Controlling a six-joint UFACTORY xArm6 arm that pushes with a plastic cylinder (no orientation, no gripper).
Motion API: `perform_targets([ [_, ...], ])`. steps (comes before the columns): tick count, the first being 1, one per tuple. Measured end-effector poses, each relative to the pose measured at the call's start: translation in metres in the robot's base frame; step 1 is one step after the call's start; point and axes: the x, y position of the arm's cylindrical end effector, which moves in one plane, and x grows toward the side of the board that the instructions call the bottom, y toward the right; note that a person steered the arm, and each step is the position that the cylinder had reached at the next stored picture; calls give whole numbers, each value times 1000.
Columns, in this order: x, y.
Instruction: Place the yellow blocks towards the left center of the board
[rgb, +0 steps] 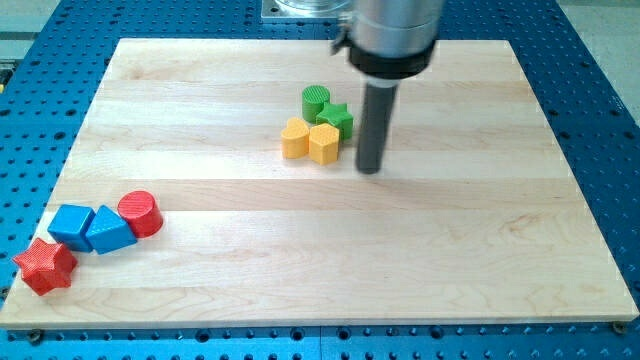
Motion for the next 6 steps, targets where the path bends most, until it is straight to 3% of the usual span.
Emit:
perform_targets([
  [2,-2,-61],
  [3,4,11],
  [4,-28,22],
  [6,-44,-74],
])
